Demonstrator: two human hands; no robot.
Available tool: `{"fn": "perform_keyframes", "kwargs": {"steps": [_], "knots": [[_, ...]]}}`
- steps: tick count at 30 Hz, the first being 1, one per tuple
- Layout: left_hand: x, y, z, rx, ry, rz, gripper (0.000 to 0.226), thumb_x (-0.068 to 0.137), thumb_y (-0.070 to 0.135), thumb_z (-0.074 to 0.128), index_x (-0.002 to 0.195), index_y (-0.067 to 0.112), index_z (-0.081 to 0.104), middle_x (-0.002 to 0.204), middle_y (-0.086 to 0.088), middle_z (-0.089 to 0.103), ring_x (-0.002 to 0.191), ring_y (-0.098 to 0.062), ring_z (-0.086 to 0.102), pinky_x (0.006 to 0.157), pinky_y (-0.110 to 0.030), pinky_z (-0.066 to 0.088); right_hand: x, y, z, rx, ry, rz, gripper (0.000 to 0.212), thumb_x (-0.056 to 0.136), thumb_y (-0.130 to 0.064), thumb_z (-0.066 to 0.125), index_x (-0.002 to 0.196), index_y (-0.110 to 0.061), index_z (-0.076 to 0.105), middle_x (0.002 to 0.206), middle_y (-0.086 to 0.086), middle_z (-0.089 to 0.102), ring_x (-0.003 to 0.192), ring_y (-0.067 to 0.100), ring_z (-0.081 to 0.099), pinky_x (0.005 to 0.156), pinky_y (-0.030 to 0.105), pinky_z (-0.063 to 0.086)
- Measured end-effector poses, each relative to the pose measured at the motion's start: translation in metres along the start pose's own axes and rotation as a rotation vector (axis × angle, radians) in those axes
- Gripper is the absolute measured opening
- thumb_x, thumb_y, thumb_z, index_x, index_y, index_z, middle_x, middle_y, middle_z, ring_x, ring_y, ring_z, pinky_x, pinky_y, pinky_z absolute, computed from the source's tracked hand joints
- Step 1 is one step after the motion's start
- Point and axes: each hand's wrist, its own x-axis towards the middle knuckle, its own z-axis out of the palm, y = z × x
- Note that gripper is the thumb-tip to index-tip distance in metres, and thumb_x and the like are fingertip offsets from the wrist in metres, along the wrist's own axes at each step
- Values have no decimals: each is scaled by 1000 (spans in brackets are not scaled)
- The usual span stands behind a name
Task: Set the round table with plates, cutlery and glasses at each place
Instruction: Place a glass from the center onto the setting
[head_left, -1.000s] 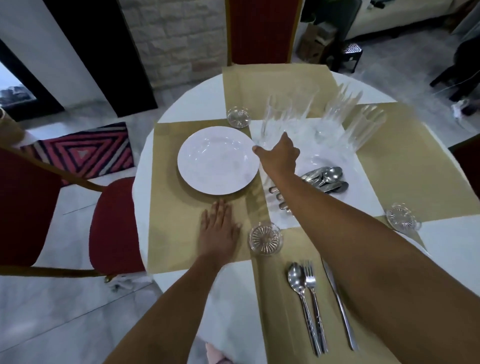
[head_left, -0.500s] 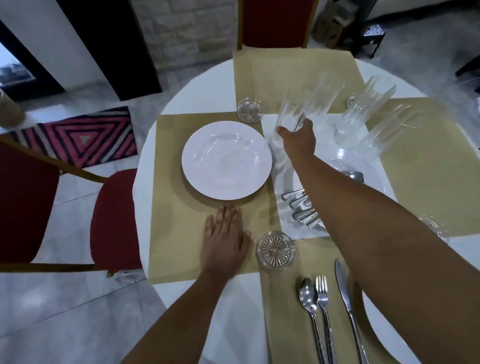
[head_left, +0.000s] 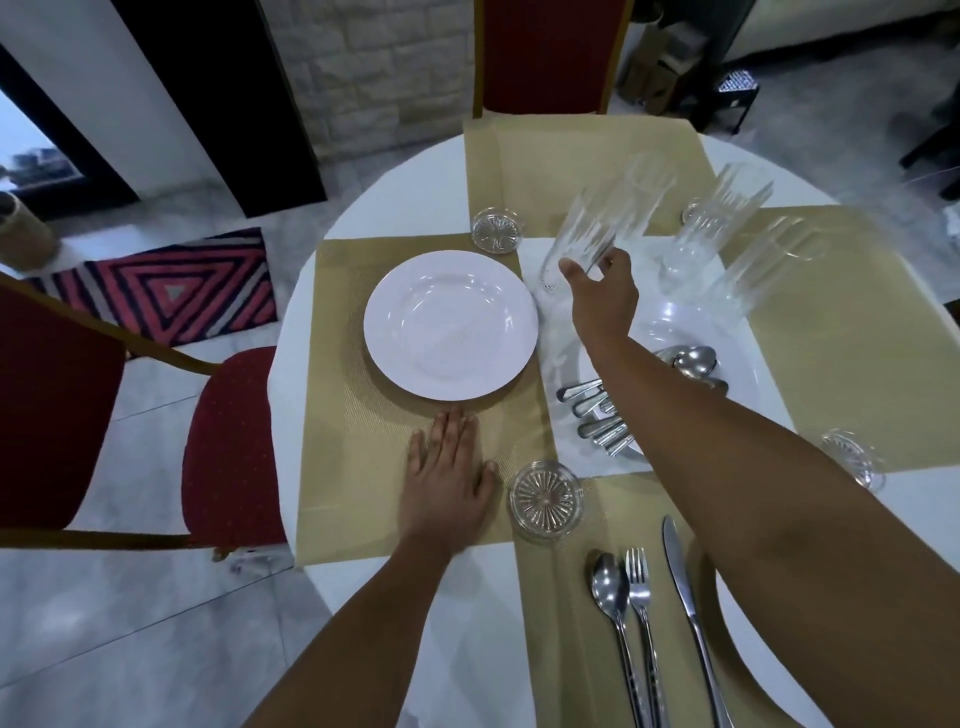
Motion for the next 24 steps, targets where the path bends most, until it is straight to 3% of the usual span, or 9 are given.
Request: {"fn": "perform_keyframes", "kwargs": {"steps": [4, 8, 11, 14, 19, 22, 24], "knots": [[0, 0, -2, 3, 0, -6, 65, 94, 47, 27, 151, 16, 25, 161, -4, 15, 149, -17, 10, 122, -43, 6, -22, -2, -22, 33, 2, -23, 50, 85, -32, 73, 126, -11, 54, 128, 1, 62, 122, 13, 54, 92, 21, 40], [0, -1, -2, -18, -32, 9, 70, 92, 48, 16, 152, 12, 22, 161, -7, 13, 150, -20, 9, 120, -41, -2, -55, 3, -49, 12, -23, -29, 47, 86, -34, 72, 123, -12, 54, 126, 0, 61, 115, 13, 55, 85, 22, 35], [-6, -2, -3, 36, 5, -10, 65, 95, 43, 23, 147, 6, 34, 156, -13, 26, 146, -27, 24, 116, -49, 1, -81, 10, -69, 10, -25, -11, 48, 86, -36, 72, 125, -15, 54, 127, -2, 61, 105, 8, 53, 85, 24, 35], [-27, 9, -3, 77, 64, -86, 62, 94, 40, 28, 144, 4, 39, 152, -17, 34, 141, -30, 35, 114, -56, 7, -105, 21, -93, 45, -21, -7, 51, 85, -37, 72, 127, -15, 54, 125, -1, 61, 108, 15, 58, 86, 26, 38], [-81, 57, 5, 16, 128, -108, 62, 94, 37, 29, 143, -1, 36, 151, -21, 34, 142, -34, 30, 115, -53, -2, -140, 39, -144, 56, 35, -50, 42, 88, -32, 70, 121, -12, 53, 96, -10, 55, 94, 14, 51, 82, 26, 40], [-114, 89, 15, -40, 108, -167, 61, 95, 34, 28, 146, 0, 31, 153, -20, 32, 144, -29, 20, 116, -50, -4, -154, 59, -171, 98, 41, -40, 50, 87, -35, 70, 130, -18, 51, 118, -8, 62, 106, 14, 58, 93, 31, 46], [-133, 110, 24, -62, 75, -184, 61, 94, 32, 28, 145, -2, 32, 152, -20, 32, 144, -31, 23, 115, -49, -3, -162, 73, -189, 140, 49, -21, 50, 86, -33, 71, 130, -21, 52, 126, -6, 62, 114, 17, 59, 99, 39, 48]]}}
